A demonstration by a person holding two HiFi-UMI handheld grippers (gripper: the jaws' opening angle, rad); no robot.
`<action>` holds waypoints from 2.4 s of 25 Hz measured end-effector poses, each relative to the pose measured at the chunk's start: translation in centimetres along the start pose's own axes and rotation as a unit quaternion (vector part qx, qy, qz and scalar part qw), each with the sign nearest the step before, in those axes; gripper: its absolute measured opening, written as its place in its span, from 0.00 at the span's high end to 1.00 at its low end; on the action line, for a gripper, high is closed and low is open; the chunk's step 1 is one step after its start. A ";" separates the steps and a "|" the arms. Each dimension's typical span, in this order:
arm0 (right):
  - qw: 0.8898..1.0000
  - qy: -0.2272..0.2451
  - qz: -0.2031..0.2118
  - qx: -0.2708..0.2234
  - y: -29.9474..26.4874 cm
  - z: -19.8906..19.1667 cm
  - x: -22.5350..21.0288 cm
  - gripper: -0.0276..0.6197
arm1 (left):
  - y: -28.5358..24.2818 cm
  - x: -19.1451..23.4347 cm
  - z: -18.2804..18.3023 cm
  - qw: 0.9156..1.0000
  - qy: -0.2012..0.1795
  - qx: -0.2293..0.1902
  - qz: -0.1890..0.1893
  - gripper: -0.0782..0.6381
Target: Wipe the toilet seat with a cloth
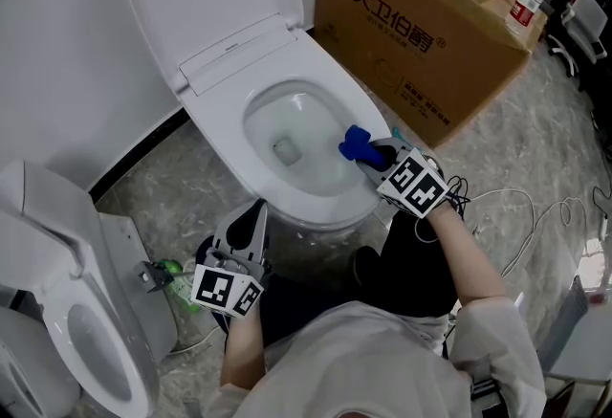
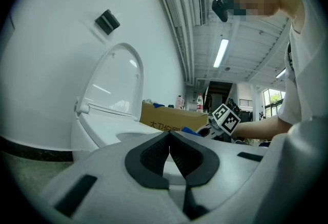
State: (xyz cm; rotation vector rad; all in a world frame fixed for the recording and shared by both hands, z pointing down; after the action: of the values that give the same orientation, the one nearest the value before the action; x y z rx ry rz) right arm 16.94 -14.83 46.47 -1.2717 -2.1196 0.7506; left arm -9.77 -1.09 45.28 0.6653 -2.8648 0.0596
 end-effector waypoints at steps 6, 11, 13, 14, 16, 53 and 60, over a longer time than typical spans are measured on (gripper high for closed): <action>1.000 0.010 -0.007 0.010 -0.4 0.2 -0.8 0.88 | 0.2 0.4 -0.1 1.000 0.001 -0.007 0.007 0.88; 1.000 0.007 -0.008 0.017 -1.0 0.5 -1.8 0.88 | 0.1 0.7 -0.2 1.000 0.002 -0.007 0.006 0.88; 1.000 0.008 -0.010 0.018 -1.2 0.5 -2.3 0.88 | 0.1 0.6 -0.3 1.000 0.004 -0.008 0.006 0.88; 1.000 0.008 -0.012 0.017 -1.2 0.5 -2.5 0.88 | 0.1 0.6 -0.3 1.000 0.005 -0.008 0.006 0.88; 1.000 0.011 -0.015 0.017 -1.5 0.5 -3.0 0.88 | 0.1 0.6 -0.4 1.000 0.006 -0.007 0.005 0.88; 0.998 -0.027 0.039 0.052 -3.6 2.0 -6.9 0.87 | -0.4 0.5 -2.1 1.000 0.025 0.006 0.006 0.88; 0.998 -0.029 0.035 0.049 -4.1 2.3 -7.5 0.87 | -0.2 0.5 -2.3 1.000 0.026 0.008 0.007 0.88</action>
State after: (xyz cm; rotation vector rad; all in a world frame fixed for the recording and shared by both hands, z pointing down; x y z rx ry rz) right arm 15.91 -23.60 46.51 -1.2916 -2.0663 0.9207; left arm -9.69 -1.31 47.64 0.6359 -2.8225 0.1001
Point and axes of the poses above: the fingertips, and each gripper's own axes: y backward along the fingers, x to its left, z out of its top, the point moved 8 cm from there along y, backward along the fingers, and after that the axes turned 6 degrees about z, right-handed, at the moved point
